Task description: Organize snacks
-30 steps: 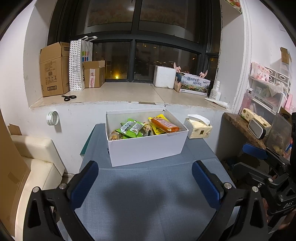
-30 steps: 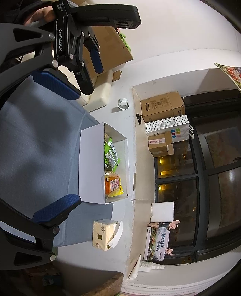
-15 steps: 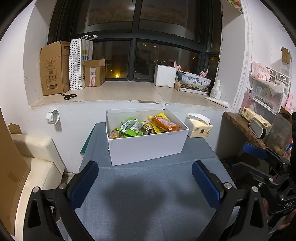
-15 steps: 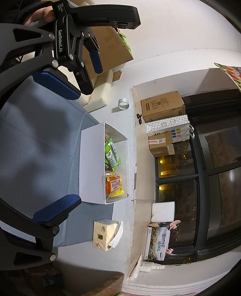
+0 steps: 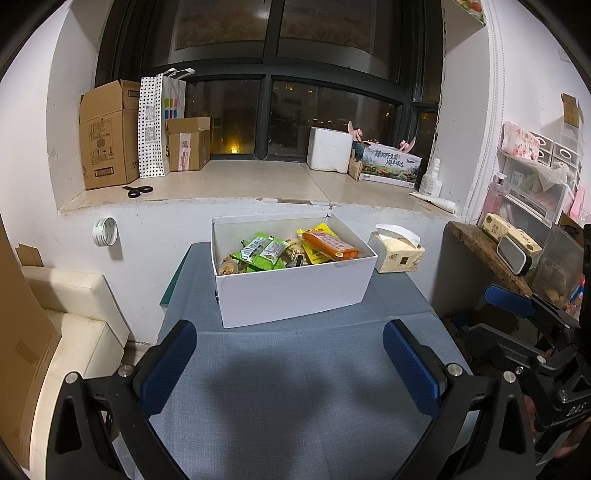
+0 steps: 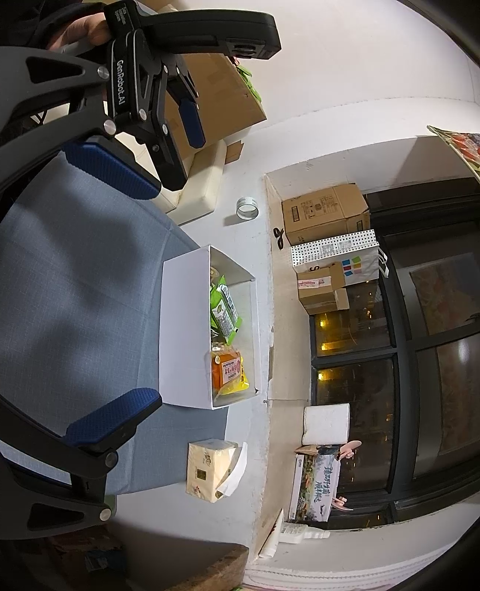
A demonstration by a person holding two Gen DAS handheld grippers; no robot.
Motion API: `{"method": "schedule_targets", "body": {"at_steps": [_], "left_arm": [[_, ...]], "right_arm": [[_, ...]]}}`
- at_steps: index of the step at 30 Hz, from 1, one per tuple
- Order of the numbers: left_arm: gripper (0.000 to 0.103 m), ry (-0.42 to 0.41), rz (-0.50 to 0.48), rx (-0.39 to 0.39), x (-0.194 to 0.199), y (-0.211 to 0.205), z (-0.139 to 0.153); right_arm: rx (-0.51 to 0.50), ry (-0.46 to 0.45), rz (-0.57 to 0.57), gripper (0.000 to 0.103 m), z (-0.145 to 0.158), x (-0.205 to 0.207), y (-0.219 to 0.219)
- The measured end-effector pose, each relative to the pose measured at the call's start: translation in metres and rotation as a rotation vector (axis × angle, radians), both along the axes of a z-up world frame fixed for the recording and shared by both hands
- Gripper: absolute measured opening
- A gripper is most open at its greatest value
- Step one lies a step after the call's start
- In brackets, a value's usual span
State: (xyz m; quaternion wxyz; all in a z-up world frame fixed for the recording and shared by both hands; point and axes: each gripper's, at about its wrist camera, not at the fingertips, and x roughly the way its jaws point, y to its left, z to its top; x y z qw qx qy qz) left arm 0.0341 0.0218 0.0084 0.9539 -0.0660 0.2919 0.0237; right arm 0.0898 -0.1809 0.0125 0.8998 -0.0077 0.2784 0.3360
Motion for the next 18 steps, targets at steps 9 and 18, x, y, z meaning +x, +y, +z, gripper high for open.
{"method": "schedule_targets", "body": {"at_steps": [9, 18], "left_arm": [[0.103, 0.004, -0.004, 0.000, 0.0009, 0.0010, 0.0001], [0.103, 0.011, -0.004, -0.001, 0.0020, 0.0010, -0.0010]], "right_arm": [[-0.002, 0.002, 0.002, 0.103, -0.0007, -0.0007, 0.0009], [-0.001, 0.003, 0.004, 0.103, -0.0009, -0.0009, 0.0011]]}}
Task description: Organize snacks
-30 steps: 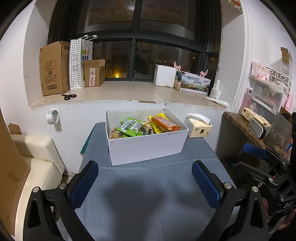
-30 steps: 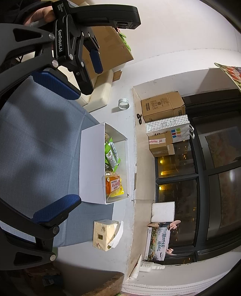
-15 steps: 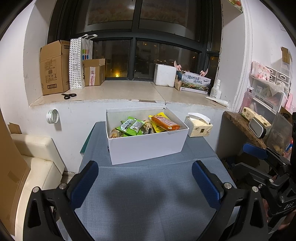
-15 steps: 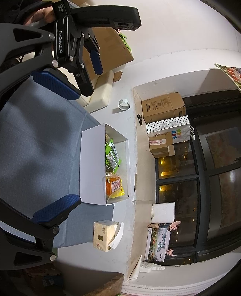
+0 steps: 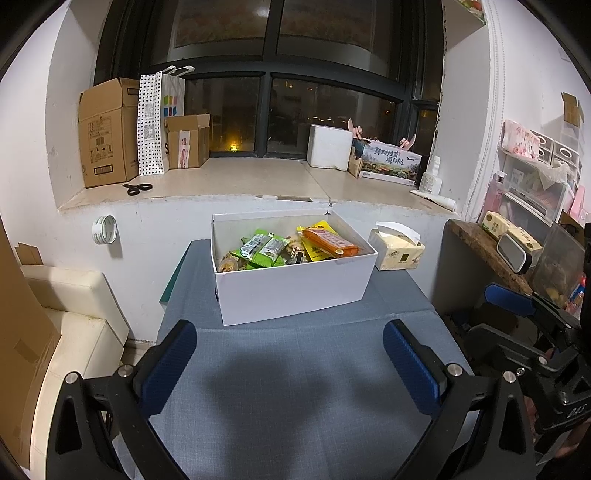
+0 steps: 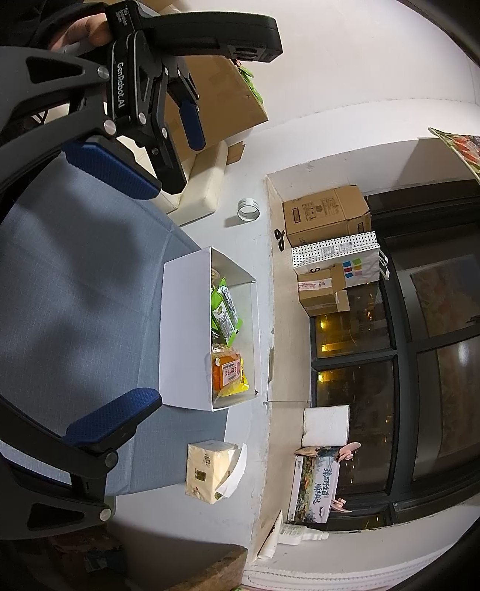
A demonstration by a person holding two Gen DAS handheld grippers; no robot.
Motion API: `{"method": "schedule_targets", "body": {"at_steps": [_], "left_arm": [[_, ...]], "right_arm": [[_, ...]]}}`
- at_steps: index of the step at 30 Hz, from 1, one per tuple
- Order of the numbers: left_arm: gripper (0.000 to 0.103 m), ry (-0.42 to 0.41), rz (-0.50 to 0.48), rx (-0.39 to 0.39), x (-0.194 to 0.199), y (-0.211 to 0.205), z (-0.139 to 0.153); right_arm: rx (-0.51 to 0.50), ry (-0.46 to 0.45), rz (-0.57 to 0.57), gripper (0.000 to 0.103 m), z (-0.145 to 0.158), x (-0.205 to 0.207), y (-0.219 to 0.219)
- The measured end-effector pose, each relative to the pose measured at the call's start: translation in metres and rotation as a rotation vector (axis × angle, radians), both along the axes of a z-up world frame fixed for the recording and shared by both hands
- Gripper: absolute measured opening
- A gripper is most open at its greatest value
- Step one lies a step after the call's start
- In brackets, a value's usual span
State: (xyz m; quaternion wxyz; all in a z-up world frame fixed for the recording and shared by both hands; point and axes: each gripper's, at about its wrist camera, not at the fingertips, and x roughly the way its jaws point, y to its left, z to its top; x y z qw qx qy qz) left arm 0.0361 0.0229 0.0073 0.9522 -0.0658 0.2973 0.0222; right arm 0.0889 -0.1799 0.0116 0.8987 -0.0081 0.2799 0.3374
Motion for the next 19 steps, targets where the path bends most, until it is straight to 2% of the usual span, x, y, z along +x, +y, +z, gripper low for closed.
{"method": "schedule_targets", "body": {"at_steps": [19], "left_arm": [[0.103, 0.002, 0.007, 0.010, -0.0014, -0.0006, -0.0008]], "right_arm": [[0.002, 0.007, 0.002, 0.103, -0.0032, 0.0013, -0.0020]]}}
